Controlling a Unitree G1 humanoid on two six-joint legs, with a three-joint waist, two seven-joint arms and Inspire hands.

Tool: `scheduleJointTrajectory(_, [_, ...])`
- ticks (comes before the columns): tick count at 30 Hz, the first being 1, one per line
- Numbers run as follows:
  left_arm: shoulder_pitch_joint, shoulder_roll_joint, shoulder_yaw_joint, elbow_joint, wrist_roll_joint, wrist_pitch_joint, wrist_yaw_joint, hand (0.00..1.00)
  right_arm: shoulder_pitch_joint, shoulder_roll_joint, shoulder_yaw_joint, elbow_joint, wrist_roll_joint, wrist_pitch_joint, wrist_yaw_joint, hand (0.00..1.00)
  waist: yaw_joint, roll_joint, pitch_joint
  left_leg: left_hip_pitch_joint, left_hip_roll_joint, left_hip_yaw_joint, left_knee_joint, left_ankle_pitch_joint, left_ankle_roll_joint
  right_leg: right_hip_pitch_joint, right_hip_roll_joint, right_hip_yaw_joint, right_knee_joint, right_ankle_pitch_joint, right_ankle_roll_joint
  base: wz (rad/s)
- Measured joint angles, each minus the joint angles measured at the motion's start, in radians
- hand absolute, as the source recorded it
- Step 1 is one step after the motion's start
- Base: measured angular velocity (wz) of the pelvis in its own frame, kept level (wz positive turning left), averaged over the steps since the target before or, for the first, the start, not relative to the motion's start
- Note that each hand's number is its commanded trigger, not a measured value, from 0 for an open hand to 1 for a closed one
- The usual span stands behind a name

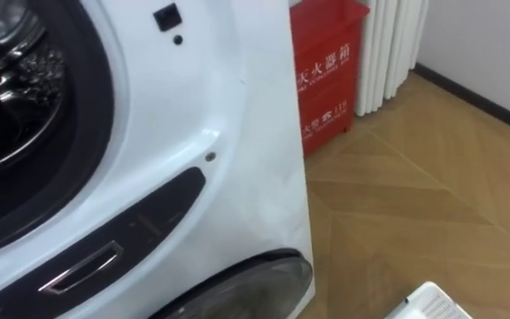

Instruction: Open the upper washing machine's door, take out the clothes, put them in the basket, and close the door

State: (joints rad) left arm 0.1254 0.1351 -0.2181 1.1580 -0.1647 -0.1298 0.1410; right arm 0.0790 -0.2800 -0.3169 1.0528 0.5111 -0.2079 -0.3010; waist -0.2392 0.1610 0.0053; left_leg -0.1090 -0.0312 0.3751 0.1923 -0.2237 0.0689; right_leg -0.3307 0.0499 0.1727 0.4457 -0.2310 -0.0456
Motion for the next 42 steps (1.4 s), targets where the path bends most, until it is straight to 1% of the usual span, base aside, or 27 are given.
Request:
scheduleJointTrajectory(1, [0.002,0.002,0.003,0.002,-0.001,0.001,-0.004,0.0,-0.002,0.001,0.0,0.029,0.013,0.007,0.01,0.0,0.002,-0.01,0.0005,0.009,-0.001,-0.012,0.0,0.0,0.0,0.014,-0.005,-0.016,-0.003,-0.005,-0.001,0.48])
scheduleJointTrajectory(2, [0.006,0.001,0.01,0.004,0.0,0.002,-0.011,0.0,0.002,0.002,-0.002,0.053,0.025,0.019,0.023,0.0,0.0,-0.018,0.0002,0.021,0.0,-0.036,0.001,0.001,0.0,0.037,-0.01,-0.04,-0.019,-0.006,-0.003,0.48])
scheduleJointTrajectory(3, [0.009,0.002,0.014,0.005,0.0,0.003,-0.016,0.0,0.007,0.004,-0.002,0.066,0.033,0.024,0.029,0.0,0.001,-0.023,-0.0006,0.027,0.0,-0.05,0.001,0.002,-0.001,0.048,-0.013,-0.049,-0.025,-0.006,-0.004,0.57])
scheduleJointTrajectory(6, [0.016,0.001,0.018,0.004,0.003,0.021,-0.018,0.0,0.02,0.011,0.001,0.134,0.078,0.043,0.065,0.0,0.004,-0.044,-0.0044,0.052,0.003,-0.107,0.001,0.003,-0.003,0.112,-0.022,-0.103,-0.072,-0.005,-0.007,0.52])
scheduleJointTrajectory(7, [0.021,0.0,0.021,0.004,0.005,0.023,-0.018,0.0,0.023,0.015,0.0,0.153,0.085,0.058,0.079,0.0,0.006,-0.051,-0.0044,0.062,0.003,-0.128,-0.001,0.004,-0.003,0.136,-0.025,-0.123,-0.089,-0.003,-0.008,0.5])
scheduleJointTrajectory(8, [0.023,0.0,0.024,0.004,0.008,0.027,-0.018,0.0,0.023,0.019,0.0,0.162,0.09,0.063,0.085,0.0,0.011,-0.058,-0.0035,0.072,0.002,-0.133,-0.005,0.005,-0.004,0.147,-0.027,-0.129,-0.093,-0.003,-0.008,0.38])
scheduleJointTrajectory(10, [0.03,-0.002,0.069,0.003,0.011,0.045,-0.014,0.0,0.021,0.041,0.0,0.193,0.112,0.091,0.101,0.0,0.038,-0.084,-0.006,0.089,0.002,-0.157,-0.006,0.005,-0.004,0.183,-0.031,-0.155,-0.115,-0.003,-0.009,0.33])
scheduleJointTrajectory(11, [0.03,-0.003,0.082,0.003,0.013,0.049,-0.013,0.0,0.023,0.048,0.0,0.193,0.115,0.1,0.102,0.0,0.042,-0.09,-0.0074,0.09,0.002,-0.165,-0.007,0.005,-0.004,0.19,-0.031,-0.162,-0.124,-0.003,-0.009,0.36])
scheduleJointTrajectory(13, [0.036,-0.004,0.115,0.003,0.023,0.061,-0.012,0.0,0.028,0.074,-0.003,0.192,0.132,0.121,0.109,0.0,0.06,-0.116,-0.0067,0.104,0.002,-0.189,-0.01,0.005,-0.004,0.223,-0.033,-0.19,-0.15,-0.001,-0.01,0.33])
scheduleJointTrajectory(14, [0.041,-0.005,0.123,0.002,0.023,0.062,-0.011,0.0,0.025,0.079,-0.003,0.192,0.134,0.124,0.109,0.0,0.063,-0.12,-0.0072,0.108,0.002,-0.193,-0.011,0.005,-0.004,0.233,-0.033,-0.198,-0.16,0.003,-0.011,0.35])
scheduleJointTrajectory(15, [0.045,-0.004,0.134,0.002,0.023,0.066,-0.005,0.0,0.019,0.086,-0.003,0.193,0.134,0.125,0.11,0.0,0.07,-0.127,-0.0052,0.116,0.003,-0.203,-0.015,0.005,-0.004,0.253,-0.033,-0.209,-0.18,0.008,-0.011,0.36])
scheduleJointTrajectory(16, [0.045,-0.004,0.14,0.003,0.023,0.073,0.005,0.0,0.019,0.088,0.002,0.193,0.135,0.131,0.112,0.0,0.082,-0.132,-0.0046,0.124,0.003,-0.226,-0.019,0.005,-0.004,0.276,-0.033,-0.225,-0.202,0.013,-0.01,0.37])
scheduleJointTrajectory(18, [0.046,0.0,0.148,0.005,0.021,0.08,0.011,0.0,0.018,0.095,0.007,0.197,0.141,0.142,0.113,0.0,0.093,-0.144,-0.0067,0.143,0.001,-0.244,-0.027,0.005,-0.004,0.307,-0.033,-0.236,-0.22,0.015,-0.01,0.3])
scheduleJointTrajectory(19, [0.046,-0.001,0.17,0.01,0.021,0.084,0.018,0.0,0.016,0.105,0.007,0.197,0.139,0.146,0.114,0.0,0.11,-0.154,-0.0049,0.155,0.001,-0.248,-0.027,0.005,-0.004,0.325,-0.032,-0.243,-0.23,0.016,-0.01,0.24])
scheduleJointTrajectory(20, [0.054,-0.001,0.195,0.009,0.022,0.087,0.028,0.0,0.013,0.118,0.007,0.197,0.135,0.147,0.115,0.0,0.114,-0.163,-0.0064,0.162,0.0,-0.261,-0.027,0.005,-0.004,0.343,-0.033,-0.254,-0.243,0.017,-0.01,0.2])
scheduleJointTrajectory(21, [0.057,-0.001,0.209,0.009,0.023,0.087,0.03,0.0,0.011,0.124,0.007,0.197,0.131,0.148,0.116,0.0,0.114,-0.167,-0.0036,0.167,0.0,-0.27,-0.027,0.005,-0.005,0.352,-0.033,-0.259,-0.248,0.017,-0.011,0.24])
scheduleJointTrajectory(22, [0.062,-0.001,0.239,0.009,0.032,0.088,0.03,0.0,0.011,0.132,0.012,0.196,0.104,0.161,0.119,0.0,0.123,-0.176,-0.0039,0.173,0.0,-0.272,-0.029,0.005,-0.005,0.362,-0.032,-0.26,-0.258,0.017,-0.011,0.14])
scheduleJointTrajectory(24, [0.065,-0.002,0.27,0.008,0.048,0.095,0.03,0.0,0.014,0.132,0.027,0.197,0.062,0.177,0.136,0.0,0.143,-0.179,-0.0048,0.175,0.001,-0.272,-0.029,0.005,-0.005,0.369,-0.032,-0.264,-0.261,0.018,-0.012,0.05])
scheduleJointTrajectory(26, [0.067,-0.002,0.28,0.001,0.049,0.103,0.031,0.0,0.021,0.13,0.103,0.201,0.004,0.182,0.159,0.0,0.166,-0.183,-0.0027,0.175,0.001,-0.272,-0.029,0.004,-0.005,0.372,-0.032,-0.268,-0.261,0.018,-0.012,0.05])
scheduleJointTrajectory(28, [0.066,-0.005,0.285,0.001,0.049,0.11,0.031,0.0,0.021,0.132,0.155,0.207,-0.028,0.195,0.183,0.0,0.172,-0.183,-0.0008,0.177,0.002,-0.273,-0.028,0.004,-0.005,0.382,-0.033,-0.279,-0.262,0.018,-0.012,0.1])
scheduleJointTrajectory(30, [0.063,-0.005,0.285,0.001,0.05,0.114,0.031,0.0,0.021,0.134,0.207,0.214,-0.047,0.211,0.204,0.0,0.19,-0.183,-0.0003,0.181,0.001,-0.283,-0.028,0.004,-0.005,0.388,-0.033,-0.285,-0.262,0.018,-0.012,0.12])
scheduleJointTrajectory(32, [0.062,-0.005,0.286,0.007,0.052,0.115,0.031,0.0,0.019,0.138,0.249,0.242,-0.053,0.216,0.228,0.0,0.198,-0.189,0.008,0.197,0.0,-0.297,-0.028,0.002,-0.009,0.41,-0.033,-0.291,-0.269,0.018,-0.012,0.17])
scheduleJointTrajectory(33, [0.062,-0.006,0.286,0.01,0.051,0.115,0.031,0.0,0.02,0.14,0.256,0.247,-0.053,0.217,0.23,0.0,0.202,-0.186,0.0092,0.204,0.0,-0.298,-0.028,0.001,-0.01,0.418,-0.033,-0.29,-0.276,0.02,-0.013,0.05])
scheduleJointTrajectory(34, [0.067,-0.008,0.295,0.016,0.051,0.115,0.033,0.0,0.019,0.146,0.256,0.257,-0.057,0.219,0.231,0.0,0.219,-0.185,0.0116,0.208,0.001,-0.298,-0.028,0.0,-0.011,0.422,-0.032,-0.286,-0.278,0.021,-0.013,-0.03])
scheduleJointTrajectory(36, [0.067,-0.008,0.294,0.026,0.051,0.116,0.045,0.0,0.018,0.158,0.257,0.258,-0.06,0.221,0.23,0.0,0.222,-0.184,0.0102,0.208,0.001,-0.301,-0.025,-0.003,-0.013,0.427,-0.031,-0.287,-0.282,0.021,-0.013,0.03])
scheduleJointTrajectory(38, [0.077,-0.01,0.294,0.033,0.052,0.122,0.049,0.0,0.018,0.167,0.274,0.258,-0.059,0.224,0.23,0.0,0.223,-0.175,0.0045,0.208,0.0,-0.306,-0.025,-0.003,-0.013,0.429,-0.031,-0.289,-0.295,0.022,-0.01,0.06])
scheduleJointTrajectory(42, [0.1,-0.011,0.294,0.033,0.084,0.132,0.057,0.0,0.018,0.168,0.309,0.257,-0.078,0.222,0.229,0.0,0.227,-0.174,0.0015,0.209,-0.001,-0.307,-0.024,-0.003,-0.013,0.432,-0.031,-0.289,-0.294,0.024,-0.01,0.0])
